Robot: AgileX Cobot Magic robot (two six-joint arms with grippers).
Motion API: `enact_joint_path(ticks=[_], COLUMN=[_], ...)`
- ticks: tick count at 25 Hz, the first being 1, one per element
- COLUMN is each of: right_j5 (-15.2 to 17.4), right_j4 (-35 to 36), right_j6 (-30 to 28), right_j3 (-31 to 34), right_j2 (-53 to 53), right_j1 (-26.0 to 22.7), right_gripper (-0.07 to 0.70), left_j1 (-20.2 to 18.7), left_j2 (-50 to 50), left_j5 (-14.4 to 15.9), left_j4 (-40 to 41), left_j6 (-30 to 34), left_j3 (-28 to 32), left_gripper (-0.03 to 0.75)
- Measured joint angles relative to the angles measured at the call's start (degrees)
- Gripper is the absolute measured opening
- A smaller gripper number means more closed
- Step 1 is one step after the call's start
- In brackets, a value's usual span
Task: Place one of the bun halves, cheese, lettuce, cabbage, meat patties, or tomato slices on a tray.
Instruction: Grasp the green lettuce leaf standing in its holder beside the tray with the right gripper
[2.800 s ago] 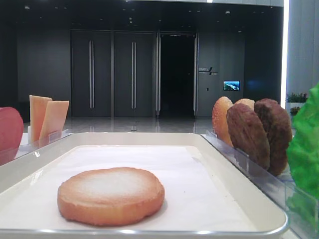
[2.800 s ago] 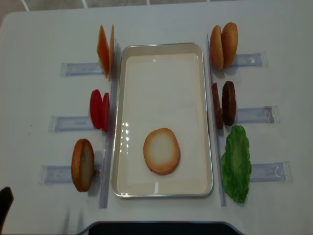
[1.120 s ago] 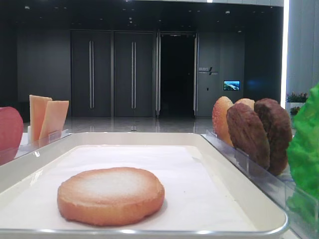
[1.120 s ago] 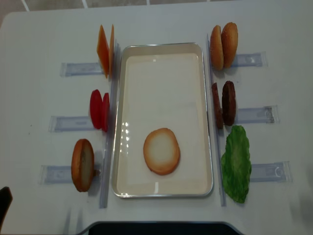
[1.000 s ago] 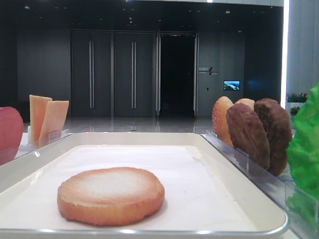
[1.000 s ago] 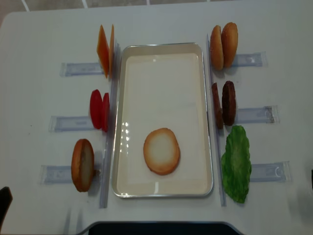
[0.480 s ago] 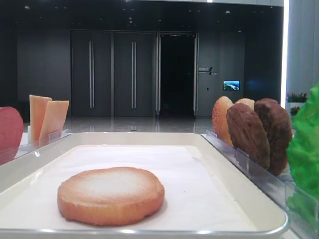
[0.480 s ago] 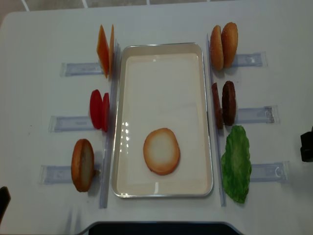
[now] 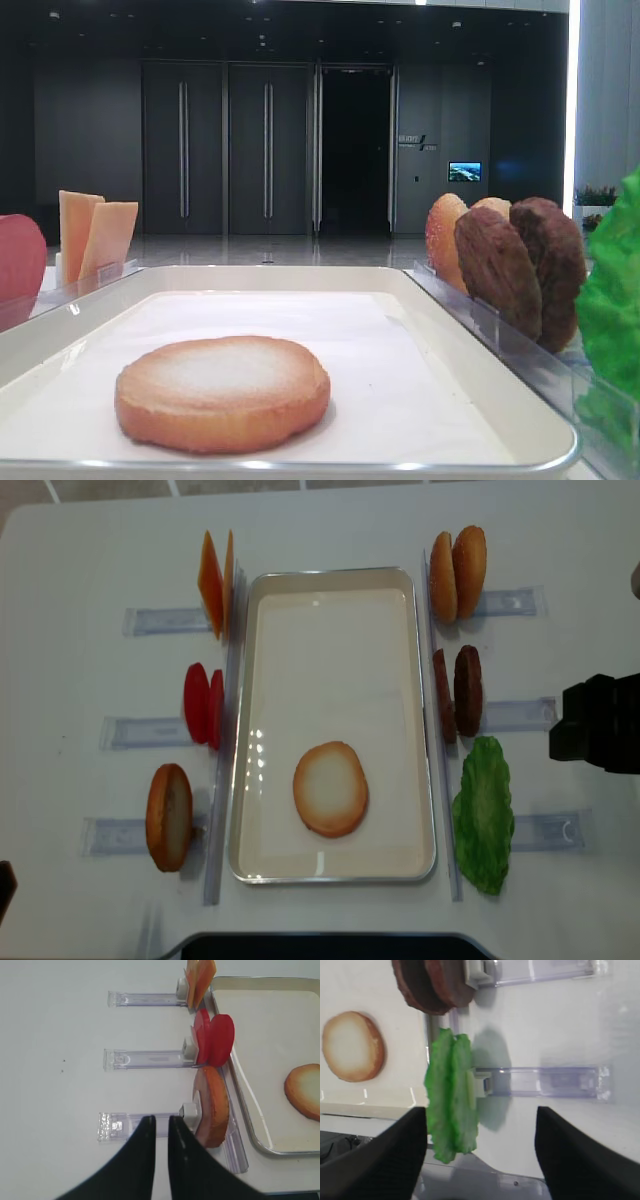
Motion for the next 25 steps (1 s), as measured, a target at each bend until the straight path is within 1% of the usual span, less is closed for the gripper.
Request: enact_joint_path(ticks=[3,7,11,13,15,25], right_j5=[-2.6,-5.4,-6.9,-7.2,-7.2,-7.3], right_j4=[-1.0,-4.5,-6.9,-7.3,-7.3,-11.8], right_j6=[5.3,13.0,17.6,18.6,18.9,19.8], right_j3=[-0.3,-0.3,-0.3,-0.3,-0.3,-0.3], right_j2=[0.0,0.3,3.0,5.0,7.2,12.9], right_j1=[5.7,13.2,19.0,20.4,20.9,21.0], right_gripper=[0.470,0.470,0.470,0.470,0.470,0.470], left_j1=[0.0,0.0,0.0,0.0,0.0,0.0], left_j2=[0.0,0.0,0.0,0.0,0.0,0.0], left_j5=[0.0,0.0,0.0,0.0,0.0,0.0], left_j4=[0.0,0.0,0.0,0.0,0.0,0.0], left_j6=[0.0,0.0,0.0,0.0,0.0,0.0], left_j3=[0.0,0.0,0.0,0.0,0.0,0.0], left_gripper=[0.036,0.010,0.001,0.000,0.000,0.000])
